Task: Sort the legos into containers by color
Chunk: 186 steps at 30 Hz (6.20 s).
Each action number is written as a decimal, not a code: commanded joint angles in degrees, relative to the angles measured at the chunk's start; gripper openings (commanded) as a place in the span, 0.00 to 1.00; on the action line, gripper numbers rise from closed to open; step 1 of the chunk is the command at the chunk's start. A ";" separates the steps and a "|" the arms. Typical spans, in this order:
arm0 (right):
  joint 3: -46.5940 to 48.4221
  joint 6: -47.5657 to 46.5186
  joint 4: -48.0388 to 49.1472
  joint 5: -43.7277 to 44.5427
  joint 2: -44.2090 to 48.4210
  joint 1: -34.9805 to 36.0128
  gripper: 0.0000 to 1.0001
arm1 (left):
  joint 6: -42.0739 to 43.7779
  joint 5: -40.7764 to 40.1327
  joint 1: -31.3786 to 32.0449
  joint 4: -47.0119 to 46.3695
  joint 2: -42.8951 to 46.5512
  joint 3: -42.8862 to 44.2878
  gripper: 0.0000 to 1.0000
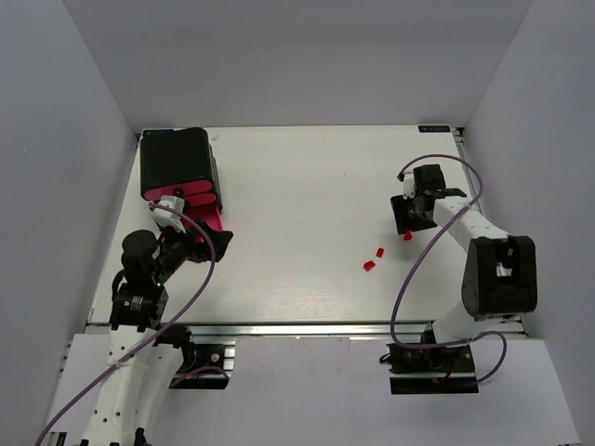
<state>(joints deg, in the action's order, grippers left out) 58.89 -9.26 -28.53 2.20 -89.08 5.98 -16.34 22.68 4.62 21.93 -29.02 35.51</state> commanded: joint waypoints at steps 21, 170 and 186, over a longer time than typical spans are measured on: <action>3.60 1.09 5.42 -0.16 -7.01 0.69 0.00 | 0.60 0.25 -0.32 0.48 1.41 0.18 0.98; -7.83 9.96 12.89 -45.44 28.79 -12.66 0.63 | -10.73 -59.66 41.54 11.79 -50.19 25.85 0.00; -7.13 2.06 9.11 -45.35 23.86 -7.92 0.68 | -5.02 -58.72 14.55 10.32 -56.14 25.12 0.19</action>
<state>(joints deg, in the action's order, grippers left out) 51.51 -4.58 -19.07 -43.24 -64.99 -2.79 -22.90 -37.04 20.62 33.65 -82.98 58.24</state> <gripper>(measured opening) 0.665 0.203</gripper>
